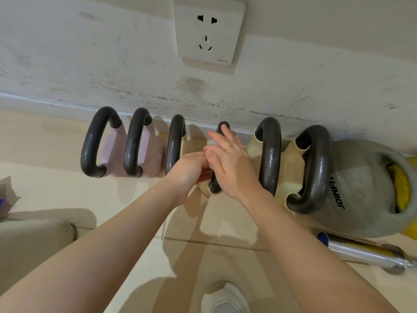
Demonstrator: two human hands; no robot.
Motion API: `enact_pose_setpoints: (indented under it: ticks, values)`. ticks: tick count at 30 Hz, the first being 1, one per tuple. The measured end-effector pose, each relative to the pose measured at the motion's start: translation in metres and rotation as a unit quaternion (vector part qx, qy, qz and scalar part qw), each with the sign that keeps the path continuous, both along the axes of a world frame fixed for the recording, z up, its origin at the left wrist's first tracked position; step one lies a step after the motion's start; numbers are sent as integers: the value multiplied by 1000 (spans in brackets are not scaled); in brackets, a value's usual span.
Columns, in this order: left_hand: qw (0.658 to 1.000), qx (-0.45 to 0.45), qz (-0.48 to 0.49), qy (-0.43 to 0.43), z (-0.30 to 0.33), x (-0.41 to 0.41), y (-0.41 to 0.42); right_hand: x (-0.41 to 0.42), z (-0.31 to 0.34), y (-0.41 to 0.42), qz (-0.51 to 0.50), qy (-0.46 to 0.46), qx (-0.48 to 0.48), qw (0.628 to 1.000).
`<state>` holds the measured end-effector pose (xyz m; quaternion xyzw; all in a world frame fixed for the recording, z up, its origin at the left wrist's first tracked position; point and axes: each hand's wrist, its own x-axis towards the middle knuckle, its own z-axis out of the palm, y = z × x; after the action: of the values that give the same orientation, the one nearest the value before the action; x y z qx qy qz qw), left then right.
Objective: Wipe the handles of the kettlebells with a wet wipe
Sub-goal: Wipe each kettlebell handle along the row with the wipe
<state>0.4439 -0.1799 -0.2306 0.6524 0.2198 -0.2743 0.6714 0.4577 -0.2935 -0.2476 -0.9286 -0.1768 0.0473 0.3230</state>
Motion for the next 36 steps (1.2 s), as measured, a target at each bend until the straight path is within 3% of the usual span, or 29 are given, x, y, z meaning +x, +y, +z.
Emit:
enact_pose_setpoints:
  ticks: [3,6,9,11,14,19,21,23,25,28,31,36]
  values:
    - [997,-29,-73,-7,-2,7,1,25,2,3,-9,75,-93,993]
    - [992,-42,-117,-2,-2,12,5,48,16,11,-13,145,-110,983]
    - [993,-65,-101,-16,-7,4,6,52,23,0,150,106,-210,960]
    - [992,-76,-94,-31,-10,-3,6,57,23,-10,218,62,-220,949]
    - [993,-83,-79,-39,-15,-13,6,70,21,-7,165,57,-185,967]
    - [991,-91,-75,-56,-16,-20,10,67,20,13,210,73,-248,943]
    - [992,-82,-75,-60,-17,-18,9,74,13,9,126,108,-158,973]
    - [993,-74,-76,-57,-17,-16,7,76,3,10,-75,172,2,982]
    - [993,-71,-80,-58,-16,-14,6,65,1,17,-227,251,167,926]
    - [992,-73,-79,-61,-14,-14,6,41,7,26,-280,319,322,846]
    - [994,-58,-67,-57,-11,-12,5,21,8,26,-303,306,338,837]
    - [997,-49,-38,-42,-8,-13,1,-10,7,20,-292,260,271,880]
